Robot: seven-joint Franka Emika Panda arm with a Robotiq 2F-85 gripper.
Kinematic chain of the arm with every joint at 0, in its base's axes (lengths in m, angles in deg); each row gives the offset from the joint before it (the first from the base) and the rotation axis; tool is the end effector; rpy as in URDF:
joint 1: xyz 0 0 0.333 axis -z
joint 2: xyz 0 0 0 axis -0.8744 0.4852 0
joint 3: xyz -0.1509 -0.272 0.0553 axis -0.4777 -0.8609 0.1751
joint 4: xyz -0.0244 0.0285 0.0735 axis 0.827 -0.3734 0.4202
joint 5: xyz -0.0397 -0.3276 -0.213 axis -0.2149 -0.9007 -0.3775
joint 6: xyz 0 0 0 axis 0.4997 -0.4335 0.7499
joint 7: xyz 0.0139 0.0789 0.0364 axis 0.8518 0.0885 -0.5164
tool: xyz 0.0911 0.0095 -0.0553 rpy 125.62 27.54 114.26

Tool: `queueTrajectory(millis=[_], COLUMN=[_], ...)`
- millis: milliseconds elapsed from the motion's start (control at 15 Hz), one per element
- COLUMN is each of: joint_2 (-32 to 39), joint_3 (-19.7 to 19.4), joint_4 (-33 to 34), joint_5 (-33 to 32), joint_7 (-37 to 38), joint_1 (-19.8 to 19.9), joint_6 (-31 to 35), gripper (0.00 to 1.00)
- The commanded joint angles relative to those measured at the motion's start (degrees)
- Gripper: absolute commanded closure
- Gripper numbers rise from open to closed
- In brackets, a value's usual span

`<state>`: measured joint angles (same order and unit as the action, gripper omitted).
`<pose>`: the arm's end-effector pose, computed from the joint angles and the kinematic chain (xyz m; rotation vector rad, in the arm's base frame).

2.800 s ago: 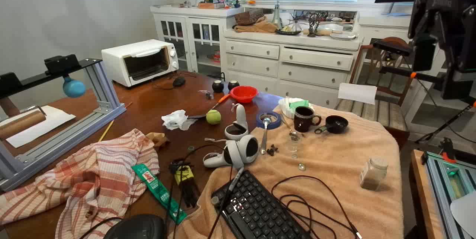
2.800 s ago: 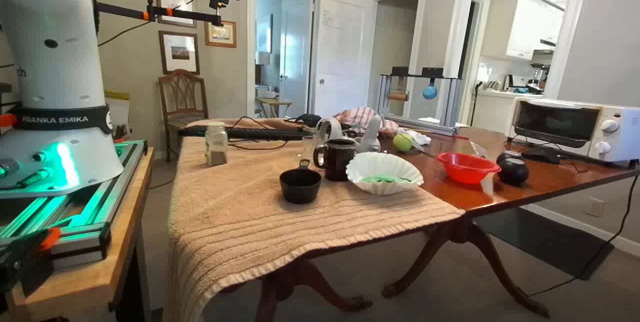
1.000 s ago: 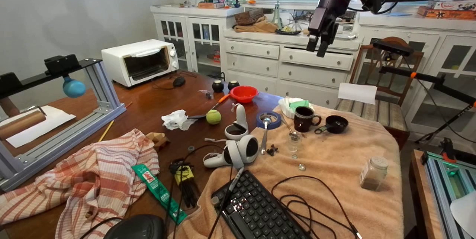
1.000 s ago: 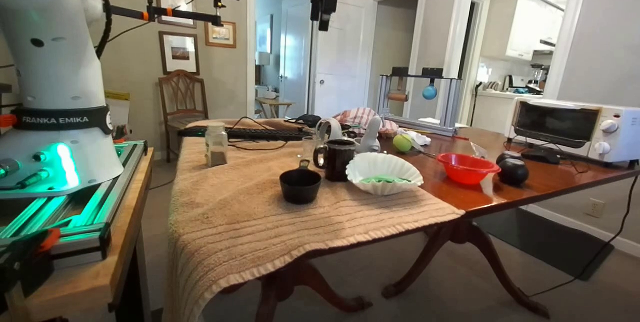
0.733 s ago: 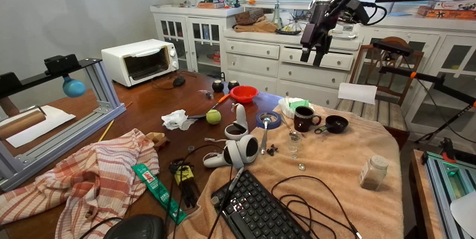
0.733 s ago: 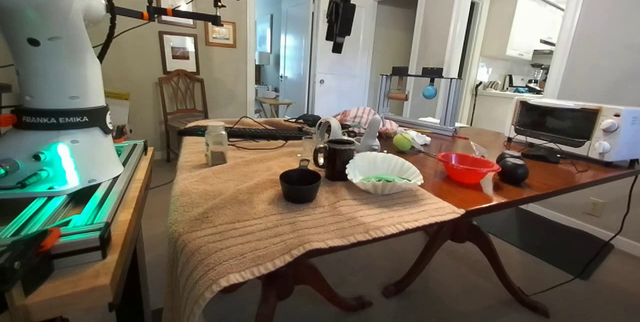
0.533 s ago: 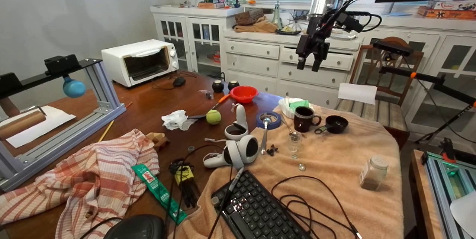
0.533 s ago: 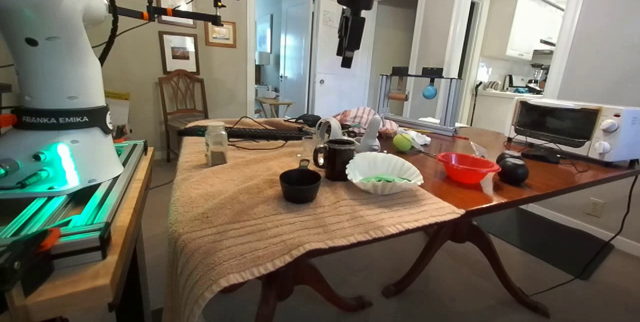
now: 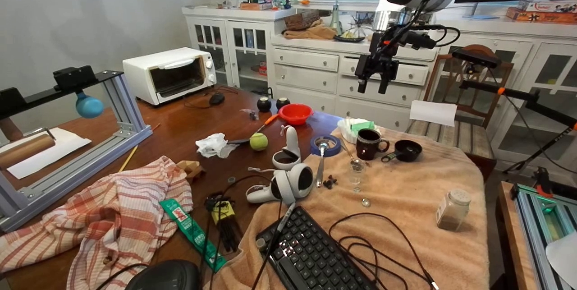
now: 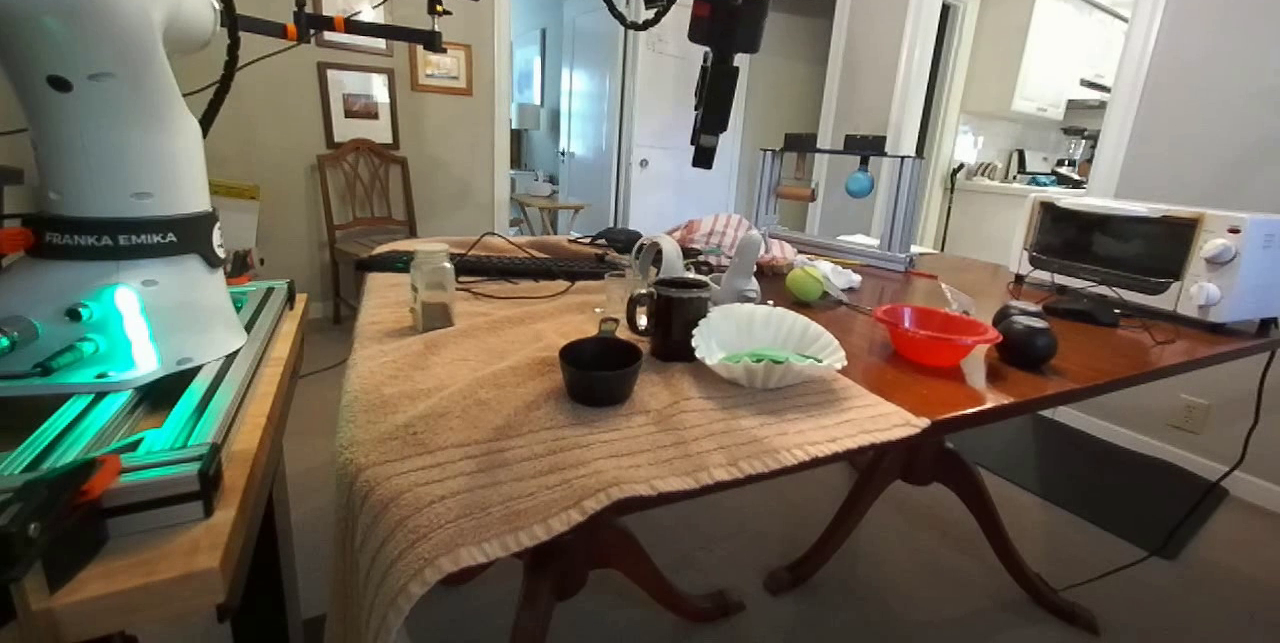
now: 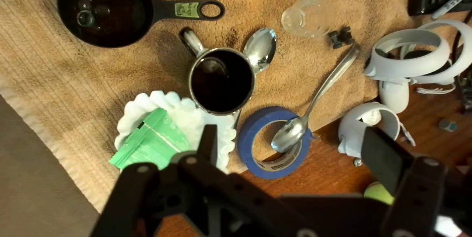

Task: Place the orange bowl on top of the blue tape, remove the green object from the coffee filters and then place the coffee filters on the orange bowl

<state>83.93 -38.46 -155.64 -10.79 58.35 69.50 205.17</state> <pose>0.5154 -0.1888 0.3847 -2.8217 0.6794 0.0449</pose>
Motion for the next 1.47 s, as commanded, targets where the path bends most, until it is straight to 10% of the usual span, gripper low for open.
queueTrajectory(millis=[0, 667, 933, 1000, 1400], joint_2=[0.0, 15.2, 22.4, 17.6, 25.1], joint_3=[1.1, 0.7, 0.7, 0.9, 1.2], joint_4=[0.1, 12.3, 24.5, 17.6, 27.3], joint_5=[-0.1, 2.6, 2.7, 1.9, 2.7], joint_7=[0.1, 15.0, 23.5, 20.1, 23.2], joint_1=[1.1, 3.3, 4.5, 4.1, 5.3], joint_6=[-0.1, 15.6, 6.5, 11.5, 7.0], gripper=[0.0, 0.0, 0.0, 0.0, 0.0])
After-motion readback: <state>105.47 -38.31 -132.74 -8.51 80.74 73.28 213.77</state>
